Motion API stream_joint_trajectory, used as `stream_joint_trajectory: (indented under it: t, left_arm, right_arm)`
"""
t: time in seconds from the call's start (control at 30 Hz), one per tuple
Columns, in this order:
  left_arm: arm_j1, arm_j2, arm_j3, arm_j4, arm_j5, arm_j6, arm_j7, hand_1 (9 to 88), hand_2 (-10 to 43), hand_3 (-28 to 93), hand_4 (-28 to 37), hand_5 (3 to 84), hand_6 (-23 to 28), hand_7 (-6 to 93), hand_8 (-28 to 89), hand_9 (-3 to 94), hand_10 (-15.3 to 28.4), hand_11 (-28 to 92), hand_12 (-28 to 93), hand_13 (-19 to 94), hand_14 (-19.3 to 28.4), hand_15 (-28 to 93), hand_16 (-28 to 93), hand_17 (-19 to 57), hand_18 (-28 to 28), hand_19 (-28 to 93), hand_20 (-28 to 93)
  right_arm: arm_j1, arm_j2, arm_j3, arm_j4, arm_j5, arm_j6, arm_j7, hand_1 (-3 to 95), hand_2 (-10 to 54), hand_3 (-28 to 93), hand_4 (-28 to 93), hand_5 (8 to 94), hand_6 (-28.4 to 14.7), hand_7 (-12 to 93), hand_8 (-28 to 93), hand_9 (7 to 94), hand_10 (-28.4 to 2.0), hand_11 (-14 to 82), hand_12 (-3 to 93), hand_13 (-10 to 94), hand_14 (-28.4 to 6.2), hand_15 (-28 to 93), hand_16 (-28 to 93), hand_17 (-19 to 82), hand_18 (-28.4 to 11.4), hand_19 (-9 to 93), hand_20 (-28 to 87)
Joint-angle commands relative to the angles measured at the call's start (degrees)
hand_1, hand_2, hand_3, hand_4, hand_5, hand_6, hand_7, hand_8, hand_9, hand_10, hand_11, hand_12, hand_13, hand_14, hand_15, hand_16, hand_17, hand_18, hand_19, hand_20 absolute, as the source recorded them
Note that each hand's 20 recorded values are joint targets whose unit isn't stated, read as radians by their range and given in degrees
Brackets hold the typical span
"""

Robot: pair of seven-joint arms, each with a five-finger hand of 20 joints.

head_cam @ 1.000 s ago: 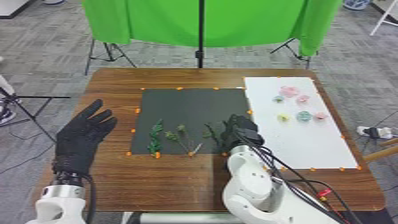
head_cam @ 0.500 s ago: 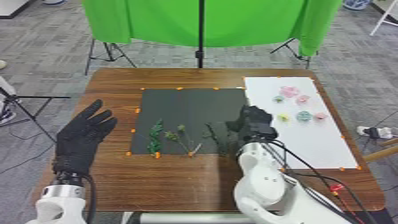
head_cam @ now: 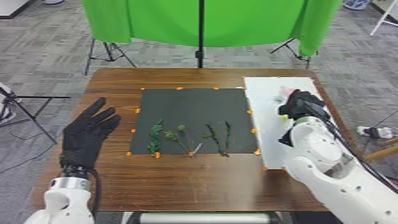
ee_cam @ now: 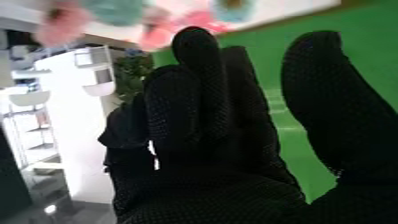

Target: Arrange flowers

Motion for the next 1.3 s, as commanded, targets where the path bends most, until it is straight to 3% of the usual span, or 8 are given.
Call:
stream_joint_trajectory:
  t: [0.03,0.3,0.4,0.57,0.83,1.0,1.2,1.3]
  left_arm:
    - [-0.8,-0.7,0.54,0.7,-0.19,0.05,-1.4,25.2,7.4,79,-24.1,39.7,9.8,14.0,-10,36.7,20.1,26,11,27,27.4,54,-8,-7.6,26.7,58,12]
    - [-1.3,-1.03,0.55,0.93,0.34,-0.82,-2.13,25.4,7.3,79,-23.8,39.8,10.0,14.2,-10,36.8,20.1,27,11,27,27.4,54,-8,-7.6,26.6,58,12]
    - [-1.0,-1.03,0.48,0.74,0.32,-0.6,-2.21,25.4,7.3,79,-23.8,39.8,10.0,14.2,-10,36.9,20.2,27,11,27,27.3,55,-8,-7.6,26.6,58,12]
    - [-0.6,-0.89,0.46,0.6,0.19,-0.47,-1.9,25.5,7.3,79,-23.8,40.0,10.2,14.2,-10,37.1,20.2,27,11,27,27.3,55,-8,-7.6,26.6,58,12]
    - [-1.0,-1.15,-0.05,0.56,0.47,-0.4,-2.38,25.5,7.4,79,-23.7,40.2,10.3,14.1,-10,37.2,20.4,27,11,27,27.4,55,-8,-7.5,26.6,58,13]
    - [-1.7,-0.71,0.03,0.73,0.25,-0.18,-2.34,25.5,7.4,79,-23.8,40.1,10.3,14.1,-10,37.3,20.4,27,11,27,27.4,55,-8,-7.5,26.6,58,13]
    - [-5.0,-0.48,0.64,1.15,0.88,-1.01,-3.15,25.5,7.5,79,-23.8,40.1,10.3,14.2,-10,37.2,20.4,27,11,27,27.5,55,-8,-7.4,26.8,59,13]
    - [-5.6,0.7,1.45,0.52,0.65,-0.65,-1.91,25.6,7.5,79,-23.9,40.1,10.2,14.3,-10,37.2,20.4,27,11,27,27.5,55,-8,-7.1,27.0,60,14]
  right_arm:
    - [1.4,0.7,-5.4,4.3,-2.1,-0.5,-0.3,37.2,-9.5,81,-28,55.7,-2.3,14,-12,63.7,-16.5,47.5,17.1,57,-13.8,85,14,23,-26.2,91,52]
    - [7.5,1.6,-14.9,8.9,-5.8,3.3,0.7,38.5,-9.5,80,-28,57.2,0.6,16,-12,65.3,-15.2,47.7,16.2,59,-12.9,84,12,24,-25.9,91,53]
    - [9.1,1.6,-18.0,10.7,-8.9,5.4,1.4,41.4,-9.5,77,-28,65.6,2.4,16,-13,71.3,-13.2,44.4,17.7,63,-11.9,82,13,27,-25.9,92,52]
    - [10.8,2.4,-21.6,12.0,-11.3,8.8,2.9,53.5,-9.5,66,-28,86.1,2.8,15,0,85.7,-9.4,34.7,26.5,70,-8.7,79,17,31,-24.9,93,52]
    - [12.4,2.4,-22.6,9.3,-14.8,15.6,3.1,54.2,-9.5,68,-28,89.7,2.7,15,2,90.0,-8.1,34.4,27.0,74,-7.6,79,18,34,-23.8,93,56]
    - [15.2,-2.6,-23.3,5.5,-16.1,18.0,-1.7,53.9,-9.5,70,-28,90.2,2.2,15,2,90.8,-8.3,34.3,27.1,75,-7.5,79,18,35,-23.8,93,57]
    - [17.0,-14.1,-25.4,5.3,-14.7,15.2,-12.4,53.7,-9.5,70,-28,90.4,2.0,14,3,90.7,-9.0,35.0,27.0,74,-7.9,79,19,34,-23.7,93,59]
    - [18.3,-20.3,-27.9,7.8,-14.1,14.1,-17.8,53.6,-9.5,70,-28,90.4,1.8,14,3,90.5,-8.9,35.3,27.0,74,-7.9,79,19,34,-23.4,93,59]
